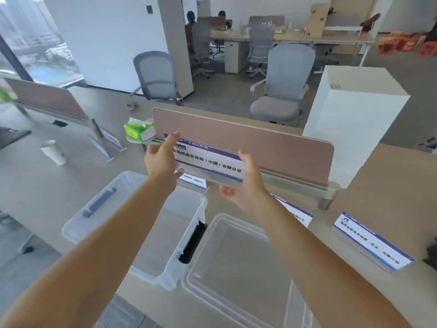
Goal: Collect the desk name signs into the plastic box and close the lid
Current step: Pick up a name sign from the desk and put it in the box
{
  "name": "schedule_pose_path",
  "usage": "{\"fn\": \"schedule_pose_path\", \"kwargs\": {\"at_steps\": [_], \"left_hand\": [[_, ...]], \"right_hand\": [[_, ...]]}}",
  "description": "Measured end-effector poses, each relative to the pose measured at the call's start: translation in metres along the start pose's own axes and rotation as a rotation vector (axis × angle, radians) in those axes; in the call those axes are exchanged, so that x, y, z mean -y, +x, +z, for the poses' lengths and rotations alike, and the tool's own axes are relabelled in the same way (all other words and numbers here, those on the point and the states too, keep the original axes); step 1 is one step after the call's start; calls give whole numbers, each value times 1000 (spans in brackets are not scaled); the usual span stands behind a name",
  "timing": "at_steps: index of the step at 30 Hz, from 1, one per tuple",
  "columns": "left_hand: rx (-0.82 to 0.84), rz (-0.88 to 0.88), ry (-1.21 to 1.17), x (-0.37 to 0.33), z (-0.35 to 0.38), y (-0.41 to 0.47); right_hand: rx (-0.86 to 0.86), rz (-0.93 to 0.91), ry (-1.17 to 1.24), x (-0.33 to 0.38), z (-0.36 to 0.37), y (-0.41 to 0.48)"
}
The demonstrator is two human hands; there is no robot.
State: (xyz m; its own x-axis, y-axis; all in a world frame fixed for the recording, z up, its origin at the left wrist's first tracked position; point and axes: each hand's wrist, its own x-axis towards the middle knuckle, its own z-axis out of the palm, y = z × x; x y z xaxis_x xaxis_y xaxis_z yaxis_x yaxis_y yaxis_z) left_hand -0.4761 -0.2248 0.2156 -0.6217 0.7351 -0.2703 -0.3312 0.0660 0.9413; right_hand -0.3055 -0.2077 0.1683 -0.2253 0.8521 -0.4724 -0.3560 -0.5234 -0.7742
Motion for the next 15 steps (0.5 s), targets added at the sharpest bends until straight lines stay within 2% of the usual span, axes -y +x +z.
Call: {"fn": "schedule_pose_path", "kwargs": {"at_steps": [4,6,8,10,12,15], "left_hand": [[-72,19,52,-16,-39,13],[-92,1,65,-21,-58,22],[-76,-25,81,-28,-77,29],[-9,-74,107,-35,-101,39],[139,-108,174,-41,-131,50],[296,-31,360,-50,-179,72]], "right_hand": [[72,105,-69,-12,33,9],[130,95,-108,-17,53,11],[118,77,-132,-21,74,14],[89,46,-165,-24,97,16],[81,25,-202,-28,121,16],[73,8,-258,-38,154,22]]}}
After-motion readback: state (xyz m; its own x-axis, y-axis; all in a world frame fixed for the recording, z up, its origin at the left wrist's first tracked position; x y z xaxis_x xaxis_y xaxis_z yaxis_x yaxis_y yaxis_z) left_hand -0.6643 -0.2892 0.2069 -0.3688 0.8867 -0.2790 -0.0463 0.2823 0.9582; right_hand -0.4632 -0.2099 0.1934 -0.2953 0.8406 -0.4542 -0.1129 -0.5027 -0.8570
